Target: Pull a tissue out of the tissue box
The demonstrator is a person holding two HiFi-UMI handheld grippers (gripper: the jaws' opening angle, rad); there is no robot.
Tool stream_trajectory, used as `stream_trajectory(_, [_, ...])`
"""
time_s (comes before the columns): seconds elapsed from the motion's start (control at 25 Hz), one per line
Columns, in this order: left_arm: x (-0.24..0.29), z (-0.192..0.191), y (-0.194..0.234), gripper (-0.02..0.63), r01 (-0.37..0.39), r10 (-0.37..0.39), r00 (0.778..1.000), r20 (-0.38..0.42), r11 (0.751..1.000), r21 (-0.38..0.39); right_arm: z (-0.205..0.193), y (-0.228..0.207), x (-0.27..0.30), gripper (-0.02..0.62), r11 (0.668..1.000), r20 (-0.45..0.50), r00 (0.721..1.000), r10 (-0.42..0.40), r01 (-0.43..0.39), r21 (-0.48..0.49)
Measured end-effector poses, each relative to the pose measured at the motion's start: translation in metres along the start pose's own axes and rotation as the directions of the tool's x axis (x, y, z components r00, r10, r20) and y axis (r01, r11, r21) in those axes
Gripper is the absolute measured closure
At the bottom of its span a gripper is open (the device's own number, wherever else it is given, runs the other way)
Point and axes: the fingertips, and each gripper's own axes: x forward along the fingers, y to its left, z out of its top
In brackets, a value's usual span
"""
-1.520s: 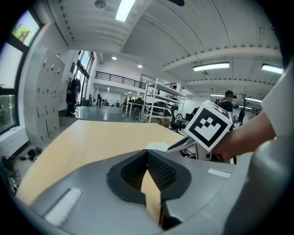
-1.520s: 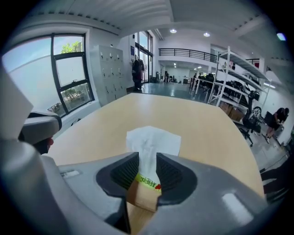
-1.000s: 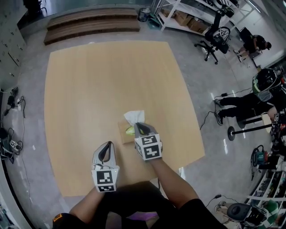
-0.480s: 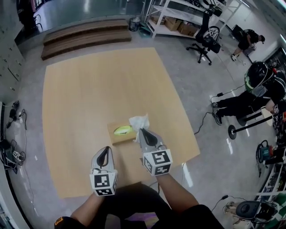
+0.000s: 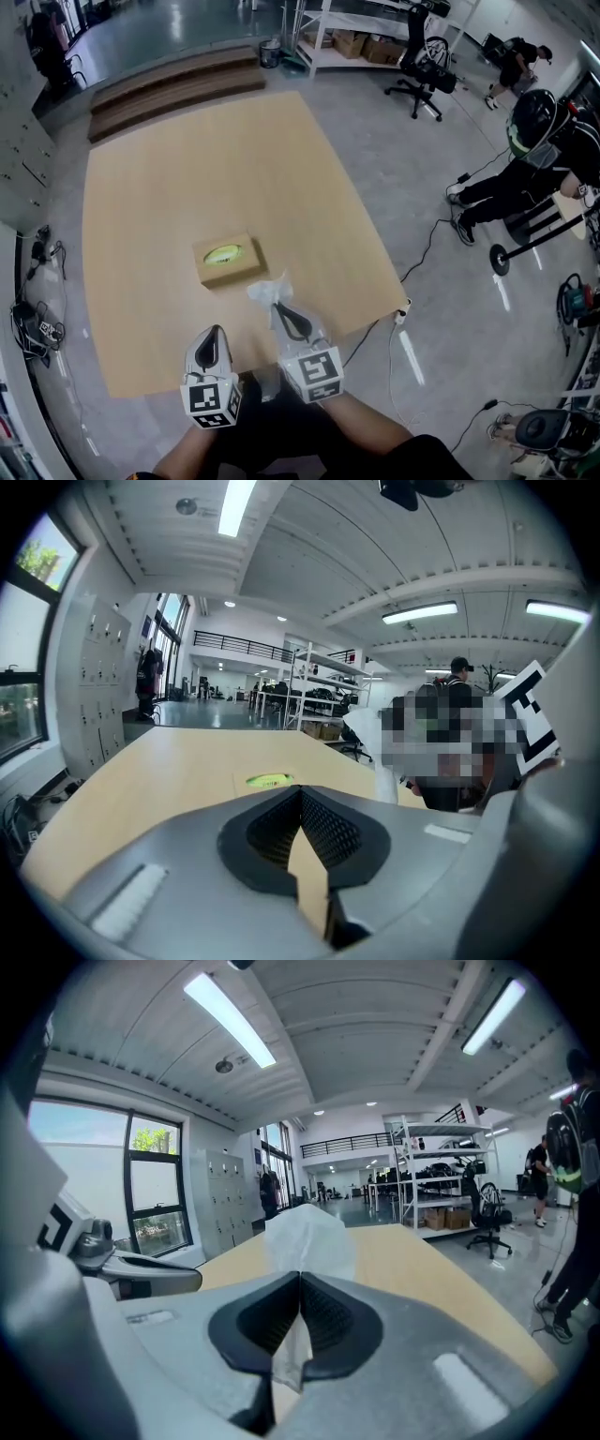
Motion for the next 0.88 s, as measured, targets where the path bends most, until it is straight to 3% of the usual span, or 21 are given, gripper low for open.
stream_trajectory(0.36, [-0.052,-0.032,-0.01,0.588,-0.071,0.071,0.997,-0.039,0.997,0.02,-0.028,0.04,-0.051,0.597,0.995,-0.015,0.995,0.094,-0.095,-0.028])
stream_trajectory(0.64, [-0.09,-0.036,-0.021,0.588,-0.046,0.046,0.999,0.007,0.998,0.047,-0.046,0.073,-0.089,0.597,0.992,-0.017,0.994,0.111,-0.112,-0.06])
stream_trajectory(0.88, [-0.167,-0.05,-0.028,0.588,-0.072,0.068,0.995,0.075,0.996,0.054,-0.058,0.108,-0.151,0.597,0.995,0.017,0.996,0.088,-0.087,-0.04])
